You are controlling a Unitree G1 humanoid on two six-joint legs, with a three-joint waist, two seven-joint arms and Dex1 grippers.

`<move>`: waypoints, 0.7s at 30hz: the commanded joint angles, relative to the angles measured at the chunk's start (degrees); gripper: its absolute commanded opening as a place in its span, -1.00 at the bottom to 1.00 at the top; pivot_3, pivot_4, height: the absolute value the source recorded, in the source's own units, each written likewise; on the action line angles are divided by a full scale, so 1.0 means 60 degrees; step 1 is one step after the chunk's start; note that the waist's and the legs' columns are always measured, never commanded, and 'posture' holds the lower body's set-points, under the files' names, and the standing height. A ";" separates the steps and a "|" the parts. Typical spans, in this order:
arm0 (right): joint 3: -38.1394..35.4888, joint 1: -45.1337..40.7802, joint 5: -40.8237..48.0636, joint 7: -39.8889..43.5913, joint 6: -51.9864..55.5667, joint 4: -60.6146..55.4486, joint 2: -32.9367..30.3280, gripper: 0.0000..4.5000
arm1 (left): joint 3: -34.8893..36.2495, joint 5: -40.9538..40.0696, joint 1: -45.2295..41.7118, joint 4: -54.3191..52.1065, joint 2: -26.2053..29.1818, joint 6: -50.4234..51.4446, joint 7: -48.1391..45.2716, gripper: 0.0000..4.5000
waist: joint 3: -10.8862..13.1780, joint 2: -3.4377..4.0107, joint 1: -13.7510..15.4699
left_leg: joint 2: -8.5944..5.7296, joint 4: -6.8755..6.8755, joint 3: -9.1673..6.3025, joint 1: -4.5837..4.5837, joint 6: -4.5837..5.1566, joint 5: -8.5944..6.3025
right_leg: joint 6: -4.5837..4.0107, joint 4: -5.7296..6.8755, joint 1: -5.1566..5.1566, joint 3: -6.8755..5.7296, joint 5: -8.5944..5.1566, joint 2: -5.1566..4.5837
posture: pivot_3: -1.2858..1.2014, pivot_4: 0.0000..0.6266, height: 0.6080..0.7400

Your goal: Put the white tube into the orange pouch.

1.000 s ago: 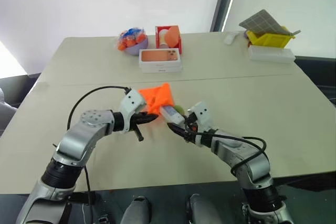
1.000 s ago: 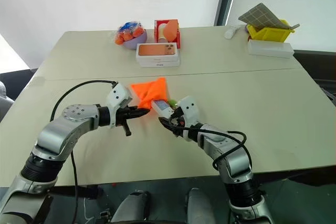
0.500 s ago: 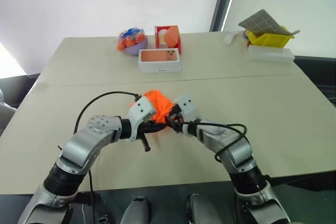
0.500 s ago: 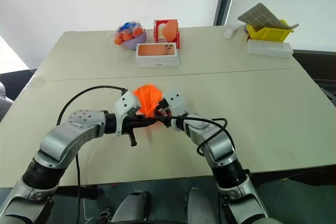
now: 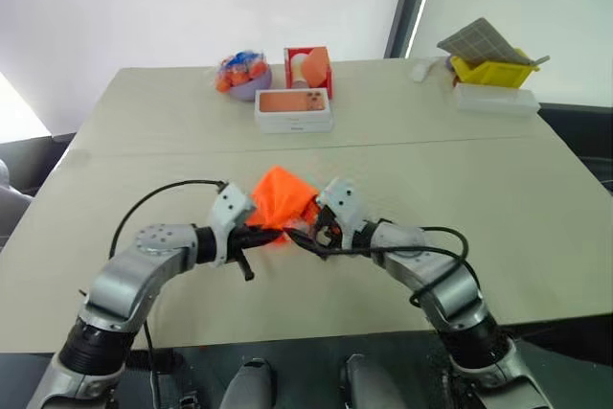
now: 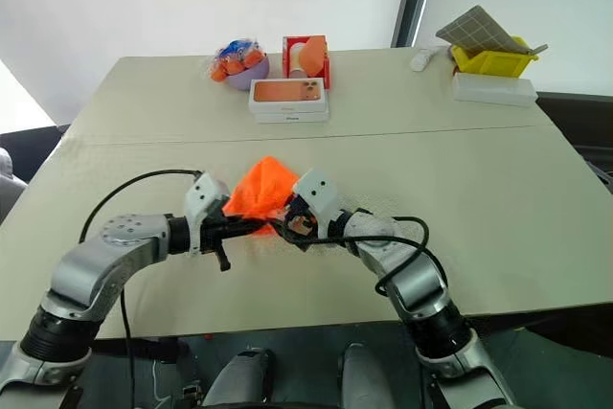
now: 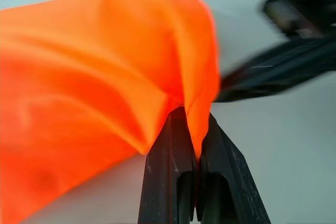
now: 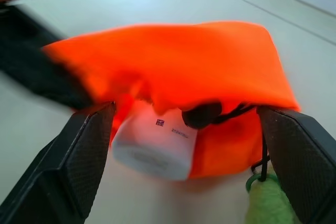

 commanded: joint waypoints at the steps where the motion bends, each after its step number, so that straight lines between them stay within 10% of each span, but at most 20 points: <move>1: -0.0370 0.0141 0.0383 0.0533 -0.0316 -0.0666 -0.0356 0.98 | 0.0694 -0.0245 0.0026 0.0297 -0.0093 -0.0299 0.0160 -1.00 | 0.0000 -0.0001 -0.0003 | 0.0000 0.0000 0.0000 0.0001 0.0000 0.0000 | 0.0000 0.0000 0.0001 0.0000 0.0000 0.0000 | 0.03 -0.52 1.00; 21: 0.0078 0.0372 -0.1200 0.0594 -0.2043 0.1260 -0.0802 0.98 | 0.1356 -0.1137 0.0313 0.0603 -0.0140 -0.0329 0.0130 -1.00 | -0.0003 -0.0005 0.0012 | 0.0000 0.0000 0.0003 -0.0001 -0.0001 0.0000 | -0.0016 -0.0002 -0.0001 0.0000 0.0010 -0.0003 | 0.03 -0.52 1.00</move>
